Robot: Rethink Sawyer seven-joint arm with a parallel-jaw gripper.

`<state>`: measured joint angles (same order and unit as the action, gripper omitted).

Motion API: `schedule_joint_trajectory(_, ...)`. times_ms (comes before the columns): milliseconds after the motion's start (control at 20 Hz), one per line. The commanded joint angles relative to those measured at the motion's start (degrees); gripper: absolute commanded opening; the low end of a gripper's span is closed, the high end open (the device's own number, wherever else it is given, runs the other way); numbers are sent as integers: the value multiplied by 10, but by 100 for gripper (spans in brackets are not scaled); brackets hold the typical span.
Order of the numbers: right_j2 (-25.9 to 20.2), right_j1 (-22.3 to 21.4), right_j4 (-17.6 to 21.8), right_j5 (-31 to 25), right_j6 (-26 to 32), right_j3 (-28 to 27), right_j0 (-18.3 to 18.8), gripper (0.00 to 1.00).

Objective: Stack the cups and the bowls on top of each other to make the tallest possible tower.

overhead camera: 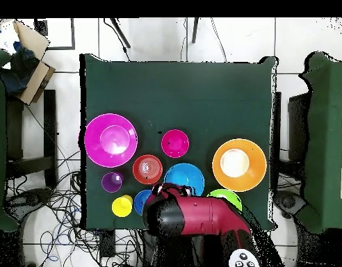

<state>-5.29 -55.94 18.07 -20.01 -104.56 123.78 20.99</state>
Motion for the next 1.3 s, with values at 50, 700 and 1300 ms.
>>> schedule_joint_trajectory(50, -31, 84, 28, 58, -47, 6, -18, 0)
schedule_joint_trajectory(700, -6, 141, 22, 113, -59, -8, -51, 0)
schedule_joint_trajectory(1300, -13, 149, 26, 118, -44, -9, -34, 0)
